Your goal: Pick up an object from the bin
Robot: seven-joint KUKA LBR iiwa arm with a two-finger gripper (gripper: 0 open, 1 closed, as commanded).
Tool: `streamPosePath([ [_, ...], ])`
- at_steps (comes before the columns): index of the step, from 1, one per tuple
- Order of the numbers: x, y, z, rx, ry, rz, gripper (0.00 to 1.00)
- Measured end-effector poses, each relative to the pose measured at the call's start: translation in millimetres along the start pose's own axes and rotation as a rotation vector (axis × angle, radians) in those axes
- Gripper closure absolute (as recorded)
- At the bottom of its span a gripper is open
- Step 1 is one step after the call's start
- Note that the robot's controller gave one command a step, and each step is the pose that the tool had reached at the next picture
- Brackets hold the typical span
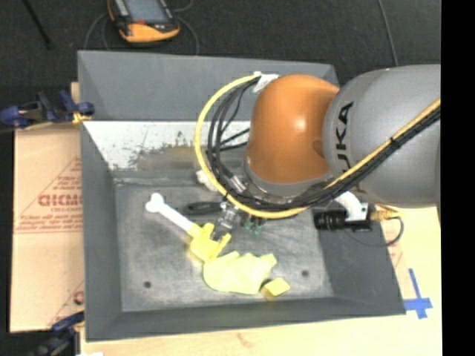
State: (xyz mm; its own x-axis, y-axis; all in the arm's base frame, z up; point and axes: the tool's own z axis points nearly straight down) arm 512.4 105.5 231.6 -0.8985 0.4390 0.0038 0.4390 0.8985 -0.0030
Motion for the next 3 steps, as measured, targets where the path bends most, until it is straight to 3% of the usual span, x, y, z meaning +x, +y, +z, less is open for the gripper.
streamPosePath([
  [1, -3.3, 7.2, -46.3, -0.003, -0.007, -0.119, 1.00],
  [2, 10.7, 8.5, 73.4, -0.001, -0.004, -0.072, 0.00],
  [3, 11.2, 8.9, 71.2, -0.003, -0.005, -0.071, 0.00],
])
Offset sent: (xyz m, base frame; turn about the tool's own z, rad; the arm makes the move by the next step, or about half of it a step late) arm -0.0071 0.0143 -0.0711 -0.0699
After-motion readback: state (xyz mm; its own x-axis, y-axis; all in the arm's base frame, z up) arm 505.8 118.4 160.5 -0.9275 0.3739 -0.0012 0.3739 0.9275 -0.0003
